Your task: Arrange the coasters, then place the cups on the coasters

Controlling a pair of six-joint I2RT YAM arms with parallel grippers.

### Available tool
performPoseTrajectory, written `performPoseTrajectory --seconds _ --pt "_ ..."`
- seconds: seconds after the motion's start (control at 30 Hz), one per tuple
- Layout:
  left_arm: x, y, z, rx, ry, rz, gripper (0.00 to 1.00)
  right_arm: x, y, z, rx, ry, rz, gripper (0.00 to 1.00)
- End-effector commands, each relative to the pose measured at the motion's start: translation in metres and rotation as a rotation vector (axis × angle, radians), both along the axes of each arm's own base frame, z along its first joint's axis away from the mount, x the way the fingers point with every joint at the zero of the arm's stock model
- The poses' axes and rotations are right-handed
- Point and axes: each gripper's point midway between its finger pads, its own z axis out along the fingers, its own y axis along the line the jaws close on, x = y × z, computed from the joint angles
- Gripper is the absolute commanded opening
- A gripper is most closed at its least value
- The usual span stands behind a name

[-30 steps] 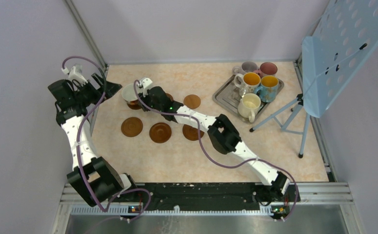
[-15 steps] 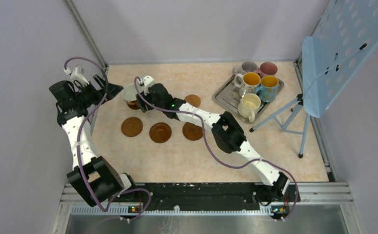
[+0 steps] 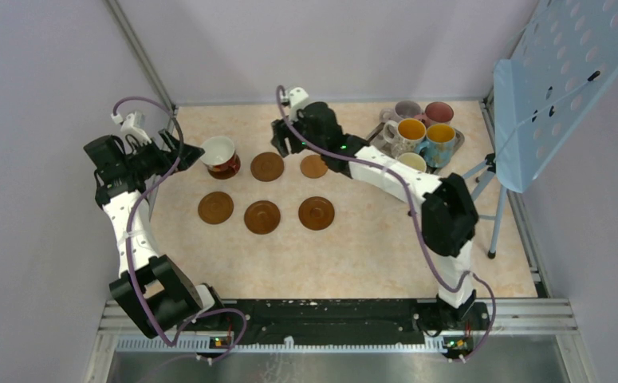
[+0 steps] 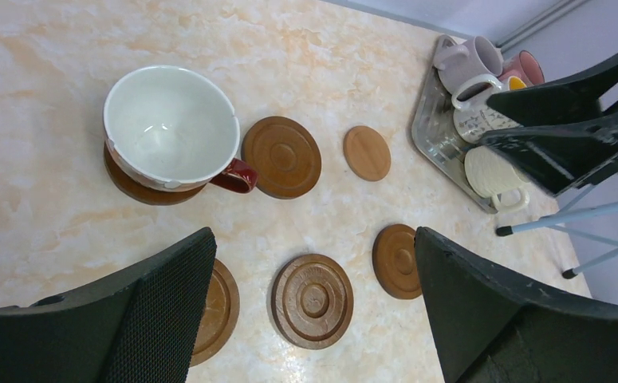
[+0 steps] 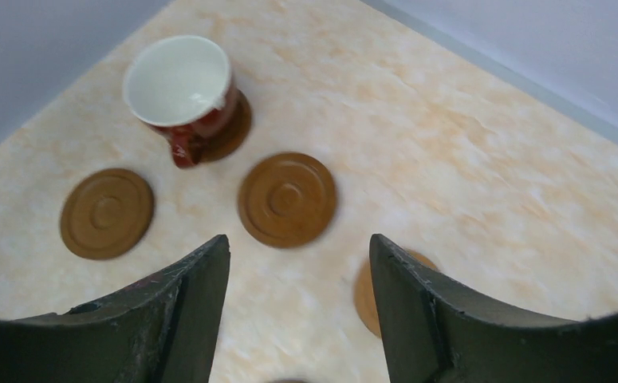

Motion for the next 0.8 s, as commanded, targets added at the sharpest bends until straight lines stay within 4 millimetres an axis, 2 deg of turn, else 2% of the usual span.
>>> performPoseTrajectory --seconds 0.0,0.2,0.3,0.5,0.77 --pt "-0.007 -0.008 0.002 0.04 -0.037 -0.047 0.99 -0.008 -0.073 -0.002 -0.062 0.07 -0.094 0.62" --pt "-0.012 -0.016 -0.002 0.032 -0.032 -0.063 0.99 -0.032 -0.172 -0.034 -0.186 0.257 -0.218 0.57" --pt "-0.014 -0.02 -0.002 0.034 -0.038 -0.073 0.99 -0.047 -0.208 -0.043 -0.214 0.257 -0.285 0.56" --pt "-0.018 -0.027 0.001 0.085 -0.06 -0.077 0.99 -0.068 -0.257 -0.059 -0.285 0.269 -0.447 0.55" --pt "-0.03 -0.034 0.013 0.15 -0.116 -0.07 0.99 -0.078 -0.321 -0.084 -0.32 0.343 -0.634 0.52"
